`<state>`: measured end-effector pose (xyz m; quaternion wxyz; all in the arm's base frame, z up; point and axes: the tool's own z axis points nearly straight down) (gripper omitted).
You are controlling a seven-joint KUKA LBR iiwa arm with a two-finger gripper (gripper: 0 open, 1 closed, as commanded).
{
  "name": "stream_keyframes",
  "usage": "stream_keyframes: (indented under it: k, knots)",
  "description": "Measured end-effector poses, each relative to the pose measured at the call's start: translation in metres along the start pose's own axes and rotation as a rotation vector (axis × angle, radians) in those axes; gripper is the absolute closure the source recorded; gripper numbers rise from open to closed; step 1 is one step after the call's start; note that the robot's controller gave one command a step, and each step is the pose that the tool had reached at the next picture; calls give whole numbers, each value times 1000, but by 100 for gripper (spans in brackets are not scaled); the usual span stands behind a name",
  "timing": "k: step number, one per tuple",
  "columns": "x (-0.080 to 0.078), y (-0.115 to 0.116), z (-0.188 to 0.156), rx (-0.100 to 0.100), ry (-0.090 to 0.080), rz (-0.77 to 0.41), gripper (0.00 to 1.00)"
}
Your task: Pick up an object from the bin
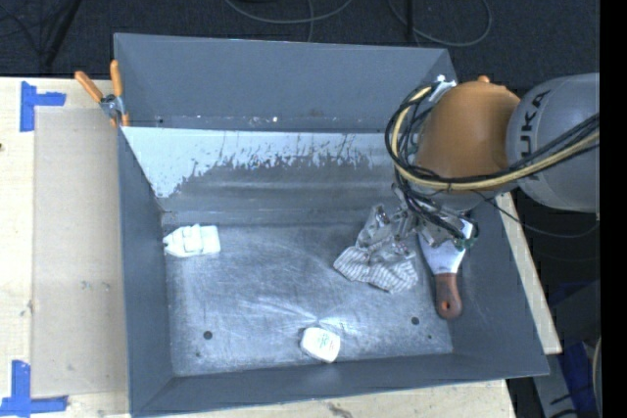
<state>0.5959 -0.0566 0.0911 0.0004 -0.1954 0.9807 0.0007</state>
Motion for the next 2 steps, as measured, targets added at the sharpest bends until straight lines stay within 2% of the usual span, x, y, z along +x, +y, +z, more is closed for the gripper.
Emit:
stream_keyframes:
  k: [2]
  knots:
    - [1,1,-26,-1,3,1,100]
